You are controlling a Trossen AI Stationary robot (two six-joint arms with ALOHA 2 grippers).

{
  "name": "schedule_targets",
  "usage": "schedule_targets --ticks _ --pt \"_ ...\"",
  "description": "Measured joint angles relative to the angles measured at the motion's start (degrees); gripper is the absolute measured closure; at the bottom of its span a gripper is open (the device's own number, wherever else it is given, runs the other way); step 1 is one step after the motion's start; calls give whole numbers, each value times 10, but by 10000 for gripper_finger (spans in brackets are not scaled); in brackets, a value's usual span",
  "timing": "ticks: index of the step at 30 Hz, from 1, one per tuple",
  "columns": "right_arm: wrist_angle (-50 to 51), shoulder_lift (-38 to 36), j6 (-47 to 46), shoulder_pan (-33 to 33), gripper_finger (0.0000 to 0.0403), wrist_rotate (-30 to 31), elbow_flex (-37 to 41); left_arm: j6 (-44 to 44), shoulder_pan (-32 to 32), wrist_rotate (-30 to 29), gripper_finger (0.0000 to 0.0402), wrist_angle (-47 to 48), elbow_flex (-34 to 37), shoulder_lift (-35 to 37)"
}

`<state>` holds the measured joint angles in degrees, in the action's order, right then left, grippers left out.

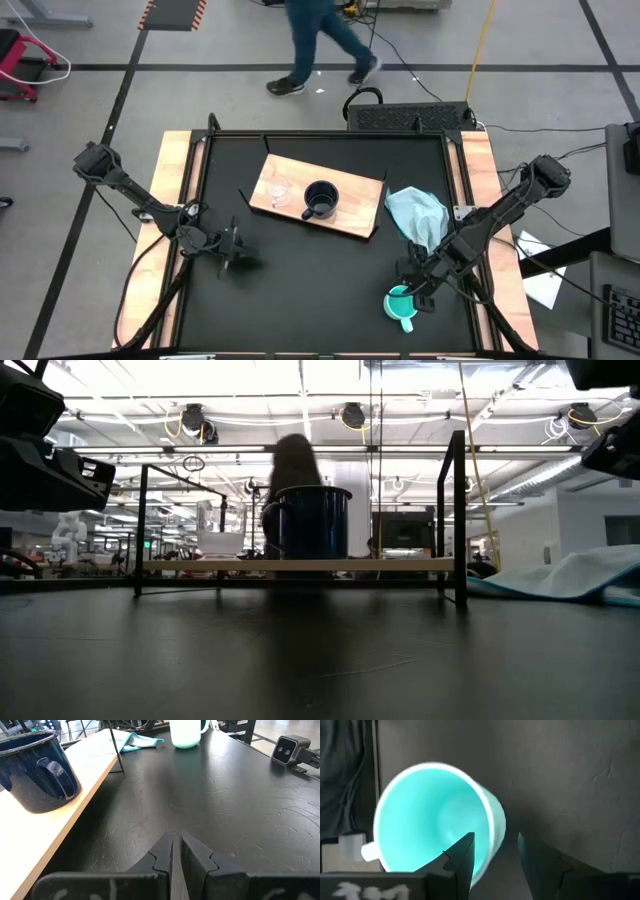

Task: Stack small to large cups/mugs on shelf
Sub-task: Put the light blue mug on the shelf

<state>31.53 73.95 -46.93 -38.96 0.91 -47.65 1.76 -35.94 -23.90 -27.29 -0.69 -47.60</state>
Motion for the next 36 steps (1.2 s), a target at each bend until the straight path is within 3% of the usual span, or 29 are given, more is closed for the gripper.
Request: schedule_targets --ticks 5,13,25,36 --pt "0 0 29 3 285 -11 12 -2 0 0 364 0 0 0" --pt "7 0 71 16 393 -12 12 -5 0 0 364 0 0 0" --pt "-25 -31 157 33 399 -7 12 -5 0 0 364 0 0 0" --pt "-39 -148 237 21 401 115 20 -5 0 0 364 1 0 0"
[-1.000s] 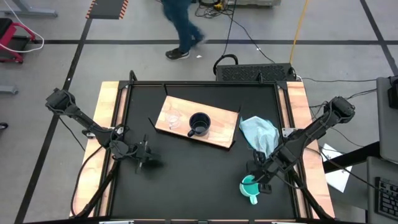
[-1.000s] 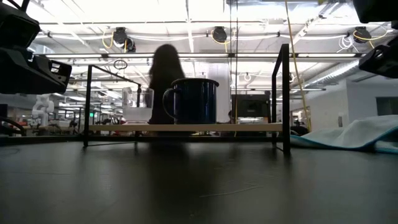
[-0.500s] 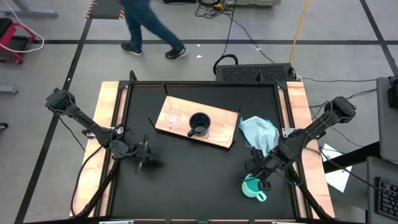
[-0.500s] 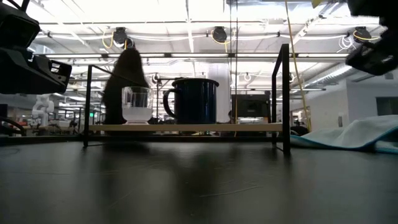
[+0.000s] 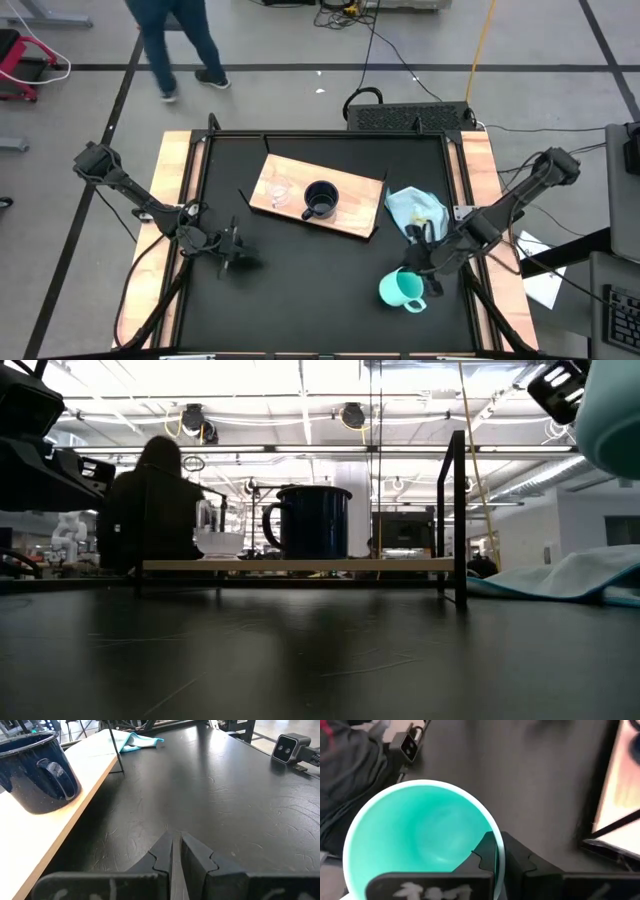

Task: Stack small to large cups/mugs on shelf
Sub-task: Put the light blue mug on the shelf

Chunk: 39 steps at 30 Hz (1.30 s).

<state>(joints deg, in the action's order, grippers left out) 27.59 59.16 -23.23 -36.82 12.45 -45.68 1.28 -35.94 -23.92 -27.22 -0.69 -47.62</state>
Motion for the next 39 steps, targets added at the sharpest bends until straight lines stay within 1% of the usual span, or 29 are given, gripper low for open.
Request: schedule_targets --ticks 6,11,14,19,25,27,33,35,39 --pt "-15 -49 0 -4 402 43 52 0 0 0 364 4 0 0" --pt "-91 -84 1 -4 402 43 119 0 0 0 364 6 0 0" --pt "-125 -93 3 -3 402 59 151 -3 0 0 364 9 0 0" --pt "-191 -94 39 9 402 59 174 -9 0 0 364 10 0 0" --pt "-267 -92 106 39 402 56 174 -9 0 0 364 15 0 0" --pt "-271 -91 119 58 402 54 170 -9 0 0 364 16 0 0" --pt "-246 -71 146 114 403 7 123 -10 0 0 364 17 0 0" --pt "-220 -59 162 128 403 -5 95 -9 0 0 364 17 0 0" --pt "-161 -32 186 150 403 -7 31 -8 0 0 364 17 0 0"
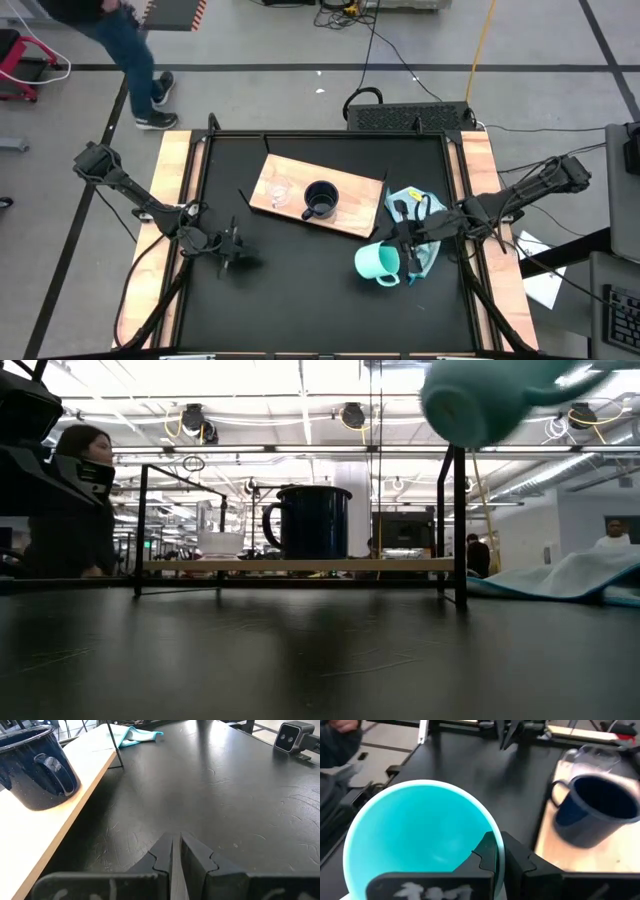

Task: Stack small to large cups/mugs on shelf
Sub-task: Put the light blue mug on the shelf

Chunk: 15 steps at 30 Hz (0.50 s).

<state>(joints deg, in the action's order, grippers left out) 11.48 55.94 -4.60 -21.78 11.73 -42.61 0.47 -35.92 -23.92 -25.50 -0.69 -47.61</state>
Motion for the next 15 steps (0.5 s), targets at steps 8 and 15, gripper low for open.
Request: schedule_targets --ticks 8,15 --pt "129 73 25 69 403 0 -170 -2 0 0 364 0 0 0" --pt "269 163 8 151 403 1 -320 -3 0 0 364 2 0 0"
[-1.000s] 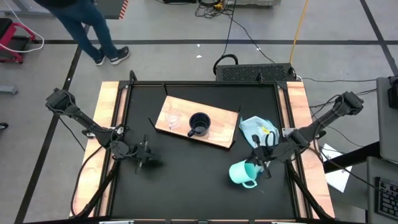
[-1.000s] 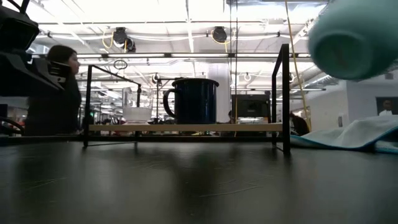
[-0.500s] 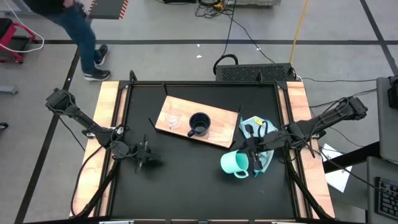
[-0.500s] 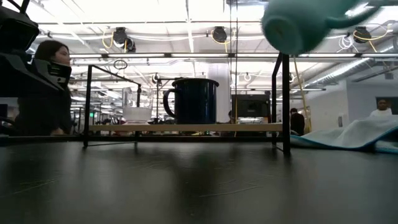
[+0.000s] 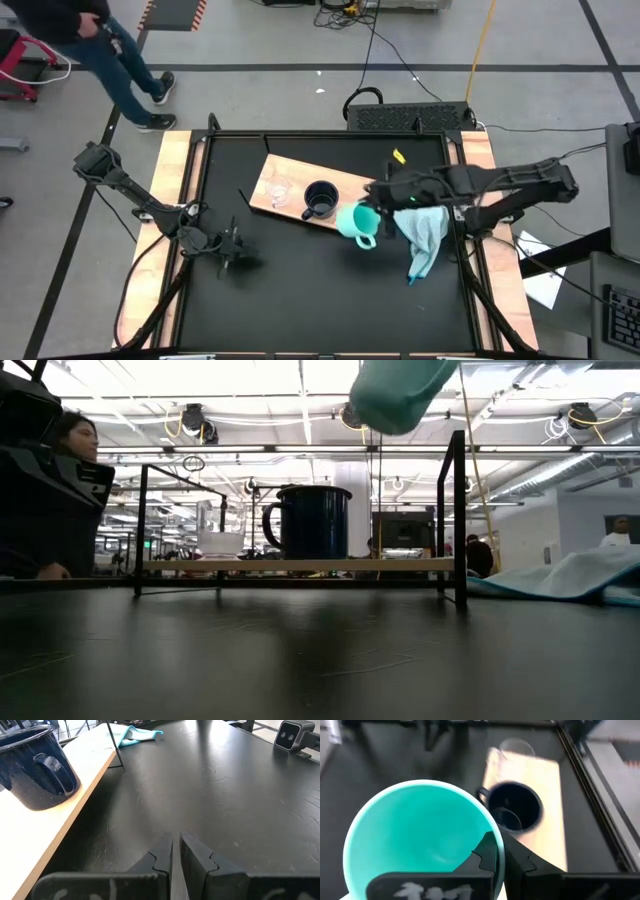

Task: Stack small to large cups/mugs on shelf
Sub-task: Put the light blue mug on the shelf

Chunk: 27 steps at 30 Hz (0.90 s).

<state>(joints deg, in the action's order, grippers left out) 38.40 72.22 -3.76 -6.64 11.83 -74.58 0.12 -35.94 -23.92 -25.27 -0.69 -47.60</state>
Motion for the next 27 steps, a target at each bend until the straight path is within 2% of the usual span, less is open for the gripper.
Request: schedule_targets --ticks 7,15,27 --pt "89 79 -32 68 403 -1 -91 0 0 0 364 4 0 0" --pt "144 155 -51 119 403 -46 -148 -12 0 0 364 8 0 0" --pt "204 187 -93 152 402 -46 -192 -15 0 0 364 12 0 0"
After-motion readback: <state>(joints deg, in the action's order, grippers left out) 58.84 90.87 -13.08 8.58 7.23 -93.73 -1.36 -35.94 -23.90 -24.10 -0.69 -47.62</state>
